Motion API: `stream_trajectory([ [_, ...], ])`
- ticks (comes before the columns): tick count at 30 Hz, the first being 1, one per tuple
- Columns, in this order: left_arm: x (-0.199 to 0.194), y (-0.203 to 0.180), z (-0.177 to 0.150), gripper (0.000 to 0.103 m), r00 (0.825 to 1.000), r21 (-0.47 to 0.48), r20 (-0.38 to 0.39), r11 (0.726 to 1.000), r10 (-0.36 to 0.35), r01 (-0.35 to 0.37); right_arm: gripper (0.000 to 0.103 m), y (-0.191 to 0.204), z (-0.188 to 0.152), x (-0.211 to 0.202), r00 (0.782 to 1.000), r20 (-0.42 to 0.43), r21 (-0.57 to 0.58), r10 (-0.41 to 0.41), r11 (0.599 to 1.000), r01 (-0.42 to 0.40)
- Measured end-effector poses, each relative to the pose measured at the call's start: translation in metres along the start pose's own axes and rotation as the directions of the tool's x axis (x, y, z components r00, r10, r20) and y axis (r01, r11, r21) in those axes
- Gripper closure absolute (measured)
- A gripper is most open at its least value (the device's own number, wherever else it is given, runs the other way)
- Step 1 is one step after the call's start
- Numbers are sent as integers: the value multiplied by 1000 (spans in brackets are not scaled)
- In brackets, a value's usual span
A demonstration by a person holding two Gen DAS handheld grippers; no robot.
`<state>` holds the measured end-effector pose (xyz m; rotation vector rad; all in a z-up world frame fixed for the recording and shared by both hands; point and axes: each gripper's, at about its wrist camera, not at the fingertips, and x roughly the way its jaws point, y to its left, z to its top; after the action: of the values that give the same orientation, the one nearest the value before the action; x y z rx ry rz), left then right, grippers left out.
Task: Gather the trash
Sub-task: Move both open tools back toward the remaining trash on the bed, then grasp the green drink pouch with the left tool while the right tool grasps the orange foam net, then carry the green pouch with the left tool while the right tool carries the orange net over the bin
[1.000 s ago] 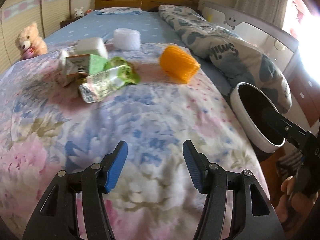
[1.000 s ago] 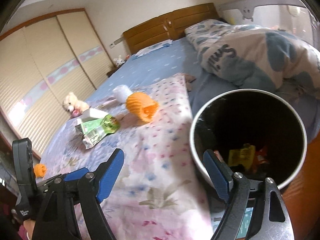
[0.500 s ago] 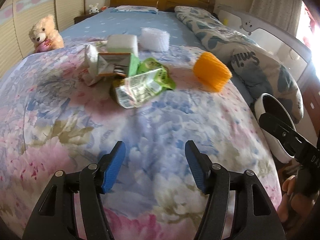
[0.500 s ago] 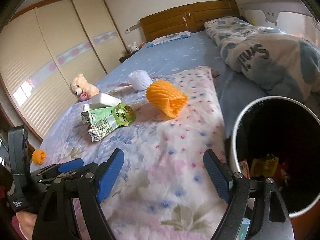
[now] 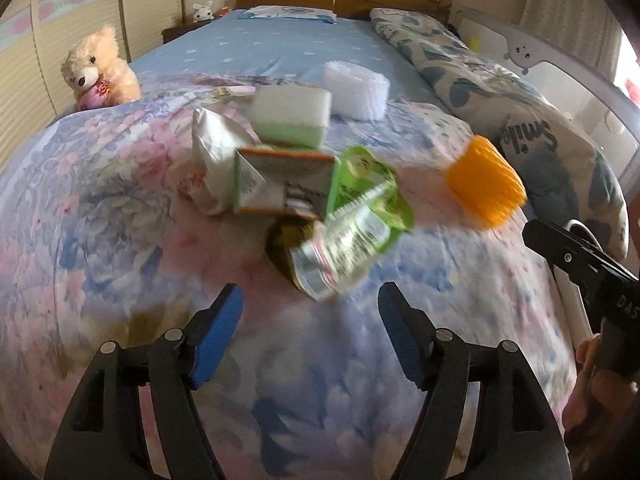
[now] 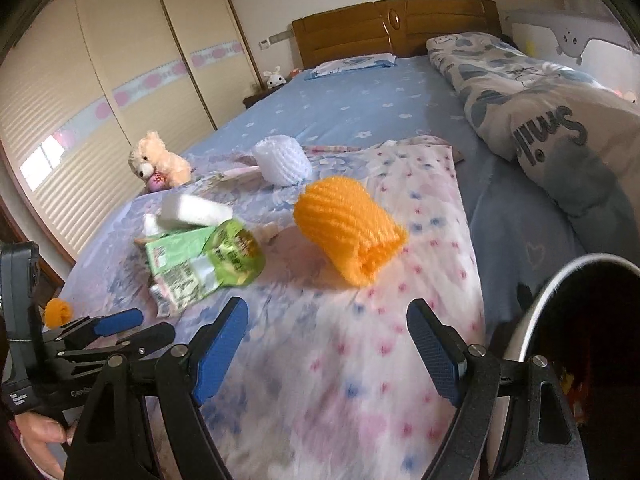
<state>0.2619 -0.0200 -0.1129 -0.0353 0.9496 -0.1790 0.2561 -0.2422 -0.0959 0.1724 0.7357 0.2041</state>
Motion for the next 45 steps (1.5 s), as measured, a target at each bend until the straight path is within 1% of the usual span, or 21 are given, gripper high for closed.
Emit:
stream_trajectory([
  [6, 10, 4, 17, 31, 1000, -10, 5, 1000, -26, 26, 20, -5, 19, 24, 1000, -17, -1, -20, 1000, 20],
  [12, 21, -1, 21, 31, 1000, 4, -1, 1000, -16, 16, 20, -7, 30, 47, 999, -30, -23, -44, 999, 43],
  [13, 22, -3, 20, 32, 1000, 13, -4, 1000, -15, 15, 21, -7, 30, 50, 998, -35, -25, -50, 998, 49],
  [14, 23, -5, 19, 42, 1000, 20, -3, 1000, -17, 17, 23, -8, 31, 53, 998, -37, -24, -54, 998, 53],
  [15, 24, -6, 19, 56, 1000, 26, -5, 999, -19, 19, 37, -8, 30, 54, 997, -37, -23, -60, 998, 59],
  [16, 25, -8, 18, 60, 1000, 34, -12, 999, -23, 24, 60, -9, 30, 55, 997, -41, -21, -66, 998, 65],
  [17, 25, -8, 17, 64, 999, 35, -13, 999, -33, 34, 70, -10, 29, 57, 996, -54, -17, -67, 998, 67],
  [18, 24, -9, 16, 65, 999, 36, -9, 998, -41, 41, 75, -11, 28, 57, 996, -62, -11, -66, 998, 65],
  [20, 20, -12, 14, 66, 999, 45, -1, 998, -47, 48, 86, -12, 25, 53, 997, -50, -5, -56, 998, 56],
  [21, 17, -14, 12, 67, 999, 54, 5, 997, -50, 50, 88, -12, 24, 50, 998, -48, -5, -50, 999, 50],
  [25, 7, -21, 2, 67, 998, 68, 16, 995, -68, 67, 89, -11, 17, 38, 998, -43, 7, -40, 999, 40],
  [32, -13, -30, -18, 68, 993, 55, 22, 992, -118, 117, 89, -9, -4, 4, 1000, -20, 43, -7, 999, 8],
  [38, -30, -38, -31, 68, 987, 53, 31, 986, -159, 157, 89, -8, -22, -27, 1000, 1, 64, -6, 998, 6],
  [45, -47, -56, -44, 68, 979, 86, 44, 977, -198, 194, 89, -17, -39, -61, 999, 31, 101, -27, 995, 24],
])
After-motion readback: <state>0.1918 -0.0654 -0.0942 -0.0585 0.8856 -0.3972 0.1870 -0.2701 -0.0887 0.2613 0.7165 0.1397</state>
